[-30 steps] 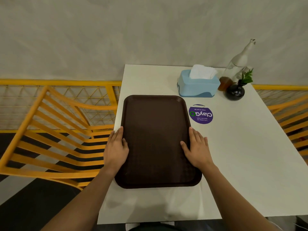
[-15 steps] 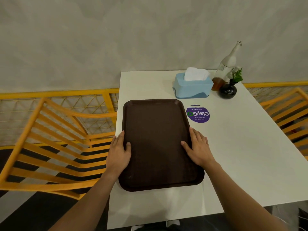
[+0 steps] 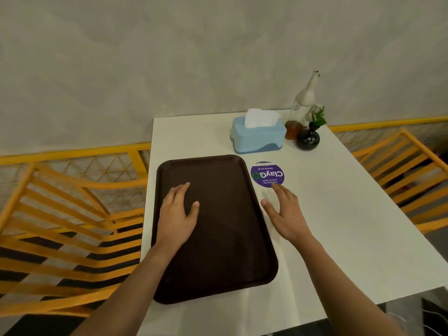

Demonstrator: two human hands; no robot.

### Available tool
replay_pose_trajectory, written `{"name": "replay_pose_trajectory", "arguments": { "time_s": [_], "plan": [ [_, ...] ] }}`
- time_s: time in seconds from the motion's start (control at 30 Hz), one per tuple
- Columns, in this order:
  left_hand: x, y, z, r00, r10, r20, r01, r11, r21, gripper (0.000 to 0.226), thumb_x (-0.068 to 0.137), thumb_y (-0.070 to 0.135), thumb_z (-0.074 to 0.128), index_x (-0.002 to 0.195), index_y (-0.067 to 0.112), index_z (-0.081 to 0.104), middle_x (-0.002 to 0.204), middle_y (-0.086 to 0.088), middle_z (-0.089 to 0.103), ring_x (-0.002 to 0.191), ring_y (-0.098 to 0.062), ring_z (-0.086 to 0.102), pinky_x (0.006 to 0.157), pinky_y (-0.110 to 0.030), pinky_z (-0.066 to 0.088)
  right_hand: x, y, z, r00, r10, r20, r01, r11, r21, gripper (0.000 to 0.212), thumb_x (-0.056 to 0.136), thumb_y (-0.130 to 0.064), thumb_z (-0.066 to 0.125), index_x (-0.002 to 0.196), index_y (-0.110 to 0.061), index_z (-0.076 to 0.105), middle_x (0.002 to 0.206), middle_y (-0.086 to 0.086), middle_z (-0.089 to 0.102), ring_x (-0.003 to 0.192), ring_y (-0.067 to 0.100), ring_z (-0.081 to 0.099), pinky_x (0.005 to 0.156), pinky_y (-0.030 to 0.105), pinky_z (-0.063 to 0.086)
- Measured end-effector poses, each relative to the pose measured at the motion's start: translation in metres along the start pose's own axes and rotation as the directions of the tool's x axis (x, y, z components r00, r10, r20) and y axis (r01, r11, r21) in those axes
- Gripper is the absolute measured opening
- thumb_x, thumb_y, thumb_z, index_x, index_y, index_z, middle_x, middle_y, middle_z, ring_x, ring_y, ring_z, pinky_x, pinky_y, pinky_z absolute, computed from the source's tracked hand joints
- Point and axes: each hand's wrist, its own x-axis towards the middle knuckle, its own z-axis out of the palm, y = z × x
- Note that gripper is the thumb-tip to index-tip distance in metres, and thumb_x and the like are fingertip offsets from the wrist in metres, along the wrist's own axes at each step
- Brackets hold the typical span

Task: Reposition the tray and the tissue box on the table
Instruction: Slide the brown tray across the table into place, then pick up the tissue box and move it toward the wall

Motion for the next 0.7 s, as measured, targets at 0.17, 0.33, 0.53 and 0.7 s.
{"name": "replay_pose_trajectory", "arguments": {
  "time_s": [0.17, 0.33, 0.53, 0.7],
  "plan": [
    [0.042, 0.061, 0.036, 0.999, 0.013, -0.035, -0.015, 0.998, -0.057, 0.070, 0.094, 0.043, 0.059, 0.155, 0.034, 0.026, 0.158, -0.001, 0.038, 0.149, -0.022, 0.028, 0.116, -0.040, 0.027, 0.045, 0.019, -0.029, 0.998, -0.045, -0.035, 0.046, 0.998, 0.039, 0.065, 0.099, -0.048, 0.059, 0.154, -0.020, 0.037, 0.155, 0.002, 0.042, 0.142, 0.021, 0.034, 0.109, 0.035, 0.038],
    [0.092, 0.118, 0.076, 0.999, 0.035, -0.040, -0.037, 0.996, -0.076, 0.079, 0.091, 0.046, 0.065, 0.156, 0.030, 0.024, 0.157, 0.001, 0.039, 0.145, -0.020, 0.034, 0.116, -0.042, 0.036, 0.111, 0.044, -0.061, 0.997, -0.053, -0.048, 0.055, 0.998, 0.033, 0.070, 0.098, -0.052, 0.057, 0.156, -0.023, 0.031, 0.161, 0.004, 0.035, 0.146, 0.022, 0.030, 0.107, 0.031, 0.030],
    [0.143, 0.149, 0.118, 0.995, -0.085, -0.054, 0.079, 0.992, -0.098, 0.094, 0.084, 0.048, 0.075, 0.158, 0.021, 0.024, 0.157, -0.007, 0.037, 0.142, -0.025, 0.039, 0.108, -0.041, 0.041, 0.183, 0.064, -0.077, 0.993, -0.113, -0.038, 0.116, 0.990, 0.079, 0.074, 0.098, -0.051, 0.058, 0.158, -0.024, 0.025, 0.164, 0.003, 0.028, 0.149, 0.023, 0.028, 0.111, 0.030, 0.021],
    [0.168, 0.147, 0.141, 0.984, -0.172, -0.034, 0.169, 0.982, -0.087, 0.105, 0.080, 0.047, 0.079, 0.159, 0.017, 0.018, 0.160, -0.012, 0.031, 0.145, -0.031, 0.034, 0.111, -0.045, 0.037, 0.226, 0.080, -0.070, 0.994, -0.103, 0.019, 0.100, 0.988, 0.114, 0.082, 0.096, -0.056, 0.058, 0.160, -0.023, 0.019, 0.166, 0.003, 0.022, 0.151, 0.026, 0.025, 0.118, 0.044, 0.026]
  ]
}}
